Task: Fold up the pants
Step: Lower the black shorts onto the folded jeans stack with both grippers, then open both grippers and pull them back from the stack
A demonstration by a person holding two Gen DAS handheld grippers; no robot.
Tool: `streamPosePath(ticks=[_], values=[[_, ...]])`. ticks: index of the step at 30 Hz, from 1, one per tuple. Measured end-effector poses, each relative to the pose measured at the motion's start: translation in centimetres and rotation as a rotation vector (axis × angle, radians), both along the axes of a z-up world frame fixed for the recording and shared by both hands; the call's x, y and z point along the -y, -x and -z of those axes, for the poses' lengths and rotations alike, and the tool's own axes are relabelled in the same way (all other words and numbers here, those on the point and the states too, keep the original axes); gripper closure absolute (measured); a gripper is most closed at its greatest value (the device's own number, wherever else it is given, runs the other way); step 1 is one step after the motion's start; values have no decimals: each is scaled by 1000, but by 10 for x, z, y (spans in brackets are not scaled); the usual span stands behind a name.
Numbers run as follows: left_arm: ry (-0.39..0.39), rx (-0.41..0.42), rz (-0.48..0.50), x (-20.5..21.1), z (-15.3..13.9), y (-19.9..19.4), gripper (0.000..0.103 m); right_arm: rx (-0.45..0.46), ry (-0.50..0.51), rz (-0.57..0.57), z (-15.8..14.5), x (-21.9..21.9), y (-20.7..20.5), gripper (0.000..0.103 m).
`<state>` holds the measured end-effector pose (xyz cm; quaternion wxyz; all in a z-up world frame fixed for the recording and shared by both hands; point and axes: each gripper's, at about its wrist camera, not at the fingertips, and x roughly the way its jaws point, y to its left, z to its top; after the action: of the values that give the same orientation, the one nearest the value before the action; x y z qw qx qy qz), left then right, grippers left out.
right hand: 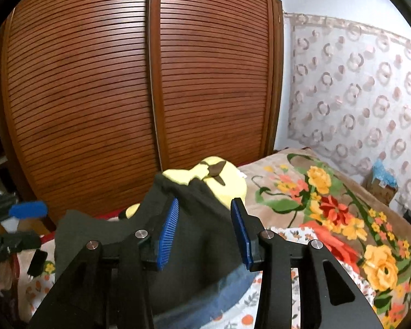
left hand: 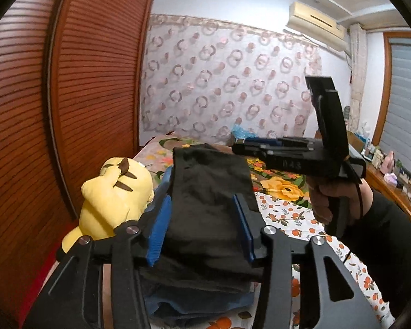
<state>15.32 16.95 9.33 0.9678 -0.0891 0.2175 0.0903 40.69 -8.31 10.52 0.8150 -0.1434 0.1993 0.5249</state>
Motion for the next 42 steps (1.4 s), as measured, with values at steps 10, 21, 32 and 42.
streamPosePath(ticks=[10,21,32,42], values=[[-9,-153,-18,-7,36,-26,56,-82,35,-16,19,-9,-23,62],[3,-185,-34,-9,56,-28,56,-124,58,29,43,-44,-43,62],[1,-179,-36,-9,50,-14,56,-95,26,61,32,-27,7,62],[-37,-161,-7,0,39,19,38,-79,6,102,24,1,63,62]])
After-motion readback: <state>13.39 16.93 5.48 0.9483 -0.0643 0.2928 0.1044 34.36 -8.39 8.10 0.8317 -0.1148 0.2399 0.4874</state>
